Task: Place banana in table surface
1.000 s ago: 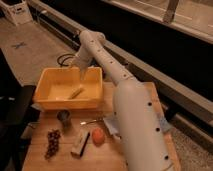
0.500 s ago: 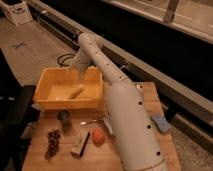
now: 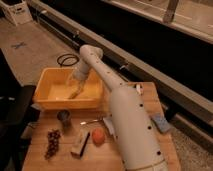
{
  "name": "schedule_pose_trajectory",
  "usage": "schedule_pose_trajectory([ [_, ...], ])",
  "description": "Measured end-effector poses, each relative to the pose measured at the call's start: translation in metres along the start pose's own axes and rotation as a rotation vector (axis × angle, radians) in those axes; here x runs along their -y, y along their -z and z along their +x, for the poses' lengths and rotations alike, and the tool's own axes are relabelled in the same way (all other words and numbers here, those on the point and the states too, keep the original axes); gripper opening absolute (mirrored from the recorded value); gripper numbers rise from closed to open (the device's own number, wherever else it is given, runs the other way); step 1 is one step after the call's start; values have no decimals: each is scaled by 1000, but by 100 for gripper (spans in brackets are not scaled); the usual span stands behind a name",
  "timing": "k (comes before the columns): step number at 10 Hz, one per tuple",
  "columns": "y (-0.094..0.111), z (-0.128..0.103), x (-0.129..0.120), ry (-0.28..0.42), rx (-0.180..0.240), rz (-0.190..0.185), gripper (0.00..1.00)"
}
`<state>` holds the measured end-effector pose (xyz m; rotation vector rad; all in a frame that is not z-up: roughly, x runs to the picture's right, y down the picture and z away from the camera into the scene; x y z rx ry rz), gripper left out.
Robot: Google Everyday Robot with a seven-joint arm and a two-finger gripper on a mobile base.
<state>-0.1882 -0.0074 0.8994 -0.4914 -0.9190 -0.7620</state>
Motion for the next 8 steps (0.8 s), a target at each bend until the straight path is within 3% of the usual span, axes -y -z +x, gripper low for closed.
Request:
schedule_pose_trajectory([
  [5,0,0,-1,-2,3,4,62],
  [8,-9,11,-1,-13,-37,-22,62],
])
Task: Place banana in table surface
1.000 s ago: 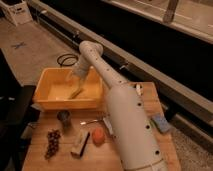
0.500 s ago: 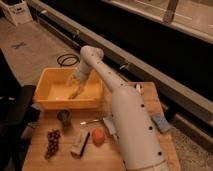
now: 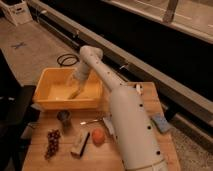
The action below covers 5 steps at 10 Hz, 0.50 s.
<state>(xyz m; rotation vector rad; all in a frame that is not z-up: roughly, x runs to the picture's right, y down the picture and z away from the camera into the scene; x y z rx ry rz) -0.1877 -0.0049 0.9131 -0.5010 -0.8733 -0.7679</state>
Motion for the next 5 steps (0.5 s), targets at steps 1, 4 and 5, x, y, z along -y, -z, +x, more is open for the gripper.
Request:
schedule_pose_trajectory([
  [1,-1,4,0,-1,-12,-3,62],
  [4,-2,21,-2,4,-49,-10,62],
  [5,-2,29,-1,5,-72,-12,62],
])
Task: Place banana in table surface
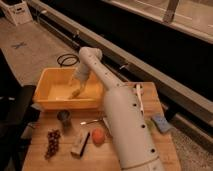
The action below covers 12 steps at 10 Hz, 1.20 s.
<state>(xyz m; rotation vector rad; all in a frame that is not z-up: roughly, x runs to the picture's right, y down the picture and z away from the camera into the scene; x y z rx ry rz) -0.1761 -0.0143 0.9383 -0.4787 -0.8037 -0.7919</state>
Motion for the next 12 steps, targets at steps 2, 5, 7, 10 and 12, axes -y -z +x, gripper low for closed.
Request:
schedule_pose_trajectory([
  [2,0,14,2,0,-41,3,62],
  [5,-7,23,7,-7,-113,-3,62],
  [7,-13,25,11,8,-179,-38,62],
  [10,-29,25,14,42,-231,-137,62],
  [12,-41,25,14,57,-221,-168,62],
])
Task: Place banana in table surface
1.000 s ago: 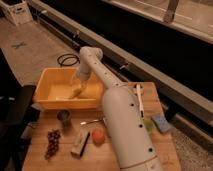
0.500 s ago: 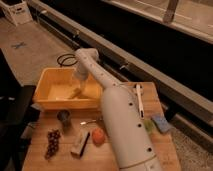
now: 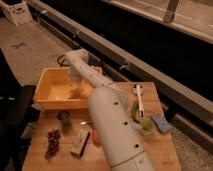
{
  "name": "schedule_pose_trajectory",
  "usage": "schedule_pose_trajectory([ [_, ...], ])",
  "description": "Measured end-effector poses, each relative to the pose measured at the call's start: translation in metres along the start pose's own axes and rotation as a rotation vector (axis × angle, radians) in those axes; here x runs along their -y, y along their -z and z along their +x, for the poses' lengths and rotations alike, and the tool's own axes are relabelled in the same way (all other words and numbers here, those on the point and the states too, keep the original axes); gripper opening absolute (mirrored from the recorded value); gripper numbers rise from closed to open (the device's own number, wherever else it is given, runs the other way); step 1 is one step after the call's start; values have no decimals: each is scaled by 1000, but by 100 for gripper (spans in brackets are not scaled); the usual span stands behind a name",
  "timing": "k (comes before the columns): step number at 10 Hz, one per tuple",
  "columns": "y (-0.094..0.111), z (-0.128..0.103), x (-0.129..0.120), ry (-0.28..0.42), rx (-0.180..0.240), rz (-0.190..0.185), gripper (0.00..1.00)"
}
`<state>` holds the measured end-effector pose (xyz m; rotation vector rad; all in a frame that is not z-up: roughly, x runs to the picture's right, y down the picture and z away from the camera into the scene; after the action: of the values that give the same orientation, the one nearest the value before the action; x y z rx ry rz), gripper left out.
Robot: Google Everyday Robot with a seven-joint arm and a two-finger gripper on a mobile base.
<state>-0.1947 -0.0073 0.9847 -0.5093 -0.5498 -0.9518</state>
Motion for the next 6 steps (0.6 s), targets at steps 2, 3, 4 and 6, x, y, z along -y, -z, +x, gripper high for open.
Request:
schedule_pose_trajectory([
  [2,-15,1,0,2,59,5,59],
  [3,-18,-2,3,9,93,32,51],
  [4,-18,-3,1,13,116,50,43],
  [6,-14,-7,1,17,157,111,21],
])
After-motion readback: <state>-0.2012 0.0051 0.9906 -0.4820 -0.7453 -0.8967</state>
